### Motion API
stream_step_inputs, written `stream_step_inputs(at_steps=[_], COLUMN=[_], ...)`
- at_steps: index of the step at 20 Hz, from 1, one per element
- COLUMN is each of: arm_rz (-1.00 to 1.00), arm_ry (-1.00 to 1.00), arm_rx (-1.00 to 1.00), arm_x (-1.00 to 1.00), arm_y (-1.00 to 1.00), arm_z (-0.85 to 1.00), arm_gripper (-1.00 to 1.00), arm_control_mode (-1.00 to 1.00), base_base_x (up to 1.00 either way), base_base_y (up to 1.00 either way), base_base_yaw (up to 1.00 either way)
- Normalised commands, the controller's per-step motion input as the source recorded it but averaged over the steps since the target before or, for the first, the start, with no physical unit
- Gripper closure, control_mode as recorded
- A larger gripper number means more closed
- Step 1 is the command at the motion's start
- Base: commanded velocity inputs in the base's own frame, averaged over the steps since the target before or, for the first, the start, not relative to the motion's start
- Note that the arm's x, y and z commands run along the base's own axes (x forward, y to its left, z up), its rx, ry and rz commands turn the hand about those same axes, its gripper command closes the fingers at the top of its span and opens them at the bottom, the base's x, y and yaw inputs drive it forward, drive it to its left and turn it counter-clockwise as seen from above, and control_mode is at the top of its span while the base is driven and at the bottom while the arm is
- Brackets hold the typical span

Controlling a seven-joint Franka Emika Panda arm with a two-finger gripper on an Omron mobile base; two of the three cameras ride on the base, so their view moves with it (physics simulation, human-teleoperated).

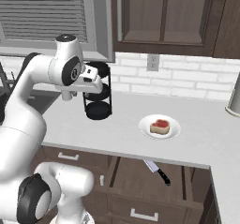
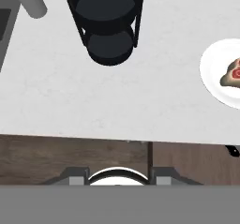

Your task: Pick up the knife from the drawer and place it on the cutting board. Then place the meat from the plate to the cutting board.

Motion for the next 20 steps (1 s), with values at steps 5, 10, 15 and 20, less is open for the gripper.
stream_step_inputs(at_steps=[5, 10, 15, 20], arm_rz=[0.00, 0.00, 0.00, 0.00], arm_ry=[0.00, -0.01, 0.00, -0.01], arm_rx=[0.00, 0.00, 0.00, 0.00], arm_x=[-0.27, -0.79, -0.74, -0.51], arm_y=[0.00, 0.00, 0.00, 0.00], arm_z=[0.00, 0.00, -0.12, -0.10], arm_gripper=[-1.00, -1.00, -1.00, -1.00], arm_control_mode=[-1.00, -1.00, -1.00, -1.00], base_base_x=[0.00, 0.00, 0.00, 0.00], base_base_y=[0.00, 0.00, 0.00, 0.00], base_base_yaw=[0.00, 0.00, 0.00, 0.00])
